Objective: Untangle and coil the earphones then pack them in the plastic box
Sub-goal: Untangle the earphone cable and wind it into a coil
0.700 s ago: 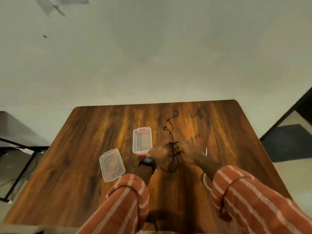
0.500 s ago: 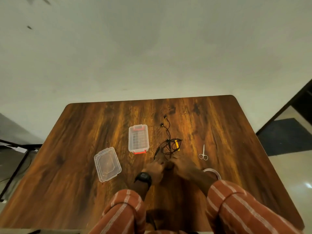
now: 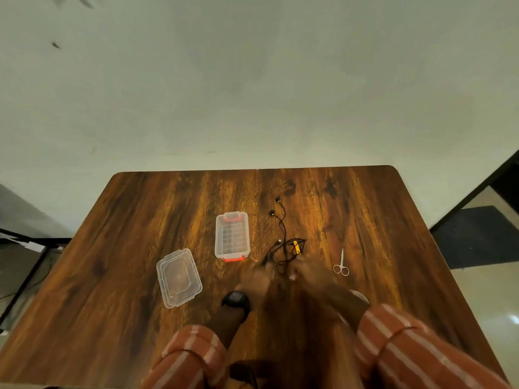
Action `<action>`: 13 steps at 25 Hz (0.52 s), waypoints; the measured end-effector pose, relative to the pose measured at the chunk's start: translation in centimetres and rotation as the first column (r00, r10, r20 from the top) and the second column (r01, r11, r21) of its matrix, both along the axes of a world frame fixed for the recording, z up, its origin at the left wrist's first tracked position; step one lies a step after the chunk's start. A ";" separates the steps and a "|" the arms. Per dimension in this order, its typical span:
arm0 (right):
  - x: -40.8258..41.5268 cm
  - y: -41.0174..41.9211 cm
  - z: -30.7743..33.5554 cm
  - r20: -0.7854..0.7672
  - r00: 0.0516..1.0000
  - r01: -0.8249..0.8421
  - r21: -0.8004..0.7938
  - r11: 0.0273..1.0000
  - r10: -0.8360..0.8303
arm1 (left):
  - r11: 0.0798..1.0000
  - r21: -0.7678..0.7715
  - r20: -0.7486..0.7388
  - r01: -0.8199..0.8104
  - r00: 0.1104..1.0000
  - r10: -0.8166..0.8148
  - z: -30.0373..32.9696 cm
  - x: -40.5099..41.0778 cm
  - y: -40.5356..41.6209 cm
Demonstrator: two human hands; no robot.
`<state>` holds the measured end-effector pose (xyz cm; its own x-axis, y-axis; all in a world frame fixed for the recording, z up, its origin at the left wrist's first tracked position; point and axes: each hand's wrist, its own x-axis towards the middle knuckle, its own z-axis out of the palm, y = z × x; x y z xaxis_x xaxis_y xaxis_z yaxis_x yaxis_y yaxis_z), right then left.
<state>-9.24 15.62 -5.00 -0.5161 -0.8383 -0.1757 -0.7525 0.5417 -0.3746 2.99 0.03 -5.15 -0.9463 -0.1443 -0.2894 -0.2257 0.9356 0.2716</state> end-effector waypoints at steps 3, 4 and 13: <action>-4.9 -1.7 7.1 0.056 0.984 0.177 -0.286 0.942 -0.168 | 0.940 0.302 -0.206 -0.157 0.952 0.226 5.5 -2.7 -3.0; -6.7 -2.3 9.8 0.044 0.977 0.210 -0.359 0.909 -0.209 | 0.917 0.361 -0.272 -0.166 0.922 0.274 7.8 -3.8 -4.2; -16.6 -3.0 26.9 0.272 0.894 0.428 -0.753 0.500 -0.355 | 0.604 0.796 -0.293 -0.041 0.847 0.444 27.5 -6.6 -12.6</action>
<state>-25.81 12.66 21.86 -0.8432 -0.3743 0.3859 -0.4905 0.2420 -0.8371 -3.59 -12.54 22.32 -0.9489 -0.3156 0.0090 -0.0859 0.2856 0.9545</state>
